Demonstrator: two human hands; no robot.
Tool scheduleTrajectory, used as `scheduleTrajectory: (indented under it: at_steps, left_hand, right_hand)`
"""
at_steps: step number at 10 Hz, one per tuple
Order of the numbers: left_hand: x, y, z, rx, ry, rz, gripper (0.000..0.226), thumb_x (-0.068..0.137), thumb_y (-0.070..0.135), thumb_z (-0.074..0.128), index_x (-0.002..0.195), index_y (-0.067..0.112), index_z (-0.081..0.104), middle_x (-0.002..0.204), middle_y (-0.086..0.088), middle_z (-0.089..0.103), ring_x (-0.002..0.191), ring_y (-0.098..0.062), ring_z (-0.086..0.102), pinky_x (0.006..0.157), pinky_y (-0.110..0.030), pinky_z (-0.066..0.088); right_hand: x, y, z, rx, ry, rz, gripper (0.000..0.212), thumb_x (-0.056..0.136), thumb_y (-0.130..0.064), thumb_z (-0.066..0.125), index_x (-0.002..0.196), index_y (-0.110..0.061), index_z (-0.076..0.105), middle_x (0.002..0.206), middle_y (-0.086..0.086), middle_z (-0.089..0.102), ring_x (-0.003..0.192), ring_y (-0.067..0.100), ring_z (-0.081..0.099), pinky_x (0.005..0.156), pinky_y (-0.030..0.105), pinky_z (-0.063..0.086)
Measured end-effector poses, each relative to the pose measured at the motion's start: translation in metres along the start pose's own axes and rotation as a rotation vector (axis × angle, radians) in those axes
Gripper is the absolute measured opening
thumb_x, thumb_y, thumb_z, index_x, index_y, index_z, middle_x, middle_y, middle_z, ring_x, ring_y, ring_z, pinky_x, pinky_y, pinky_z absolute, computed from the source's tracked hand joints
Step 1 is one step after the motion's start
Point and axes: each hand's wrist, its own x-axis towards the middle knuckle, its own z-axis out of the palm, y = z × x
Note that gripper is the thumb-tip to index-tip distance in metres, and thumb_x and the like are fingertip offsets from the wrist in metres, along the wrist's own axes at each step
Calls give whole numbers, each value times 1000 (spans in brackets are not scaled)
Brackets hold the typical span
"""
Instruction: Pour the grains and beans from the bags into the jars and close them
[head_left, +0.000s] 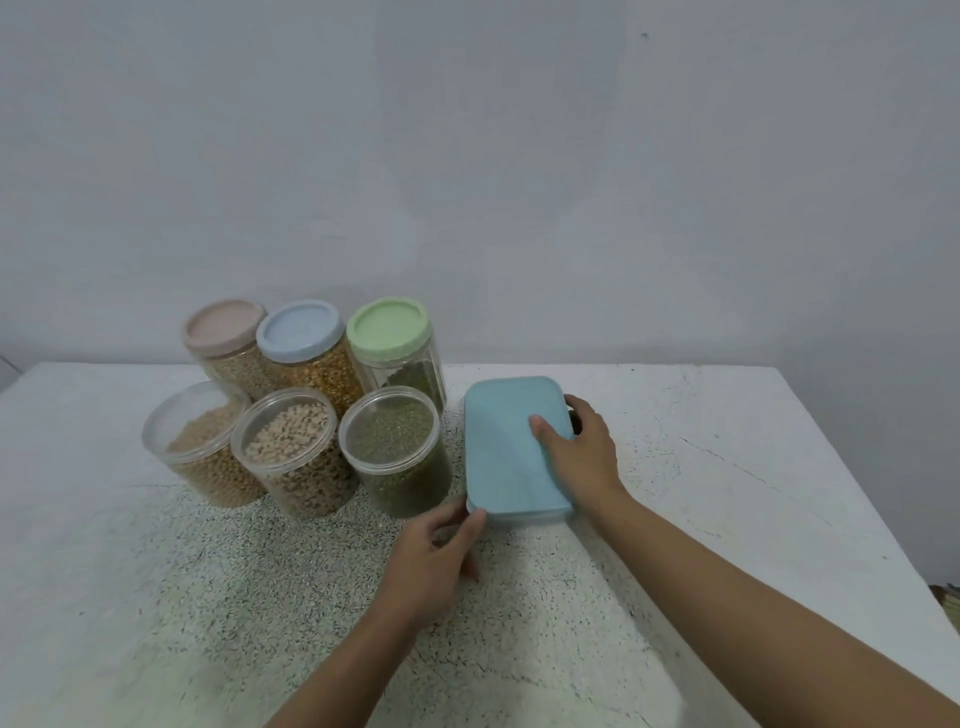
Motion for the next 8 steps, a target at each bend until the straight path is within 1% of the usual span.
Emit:
scheduleTrajectory:
  at_steps: [1, 2, 3, 4, 5, 6, 7, 8]
  left_hand:
    - [6, -5, -5, -46, 26, 12, 27, 99, 43, 59, 124, 39, 67, 65, -7, 68, 46, -4, 49, 46, -18, 38]
    - [12, -10, -12, -47, 63, 25, 18, 98, 44, 60, 113, 42, 71, 64, -6, 70, 50, -5, 54, 49, -15, 40]
    - [17, -16, -17, -48, 77, 48, 13, 97, 42, 63, 105, 42, 73, 58, -2, 65, 57, -11, 58, 57, -21, 46]
    - [19, -16, -20, -24, 58, 60, 12, 97, 39, 63, 103, 41, 74, 57, 1, 64, 56, -8, 59, 57, -17, 46]
    - [21, -14, -21, -1, 42, 54, 12, 97, 39, 64, 104, 40, 74, 58, 1, 66, 54, -6, 59, 56, -16, 44]
    - [20, -12, -25, 16, 23, 62, 11, 97, 39, 64, 103, 42, 73, 60, -4, 67, 55, -7, 58, 55, -16, 44]
    - [18, -6, -26, 33, 9, 77, 13, 98, 35, 64, 107, 42, 71, 58, 2, 67, 50, -1, 55, 49, -11, 40]
    - [17, -2, -34, 76, -7, 61, 13, 100, 34, 62, 103, 37, 74, 65, 8, 72, 56, -4, 62, 53, -11, 44]
  right_hand:
    - [3, -5, 7, 126, -43, 66, 58, 93, -22, 63, 148, -25, 44, 128, 2, 58, 108, 21, 61, 94, 46, 55]
    - [3, -8, 19, 139, -53, 52, 56, 93, -14, 60, 146, -25, 46, 127, 4, 56, 105, 20, 60, 85, 40, 54]
    - [3, -10, 26, 104, -26, 39, 53, 91, -17, 60, 142, -26, 47, 128, 6, 56, 107, 23, 61, 90, 45, 55]
    - [4, -8, 25, 99, -19, 24, 52, 93, -18, 61, 143, -25, 48, 128, 4, 57, 107, 21, 60, 89, 41, 54]
    - [2, -9, 20, 45, -14, -12, 52, 98, -20, 62, 147, -22, 46, 118, -5, 57, 104, 19, 59, 86, 33, 48]
    - [2, -10, 20, -23, -16, -57, 49, 98, -23, 62, 146, -22, 49, 117, -5, 60, 108, 21, 61, 88, 33, 48]
    - [3, -14, 19, -65, -37, -63, 51, 99, -25, 62, 147, -21, 47, 122, -2, 61, 108, 20, 60, 90, 34, 49]
    - [-3, -16, 18, -124, -12, -72, 58, 98, -28, 63, 151, -19, 41, 134, 4, 55, 118, 23, 54, 96, 35, 46]
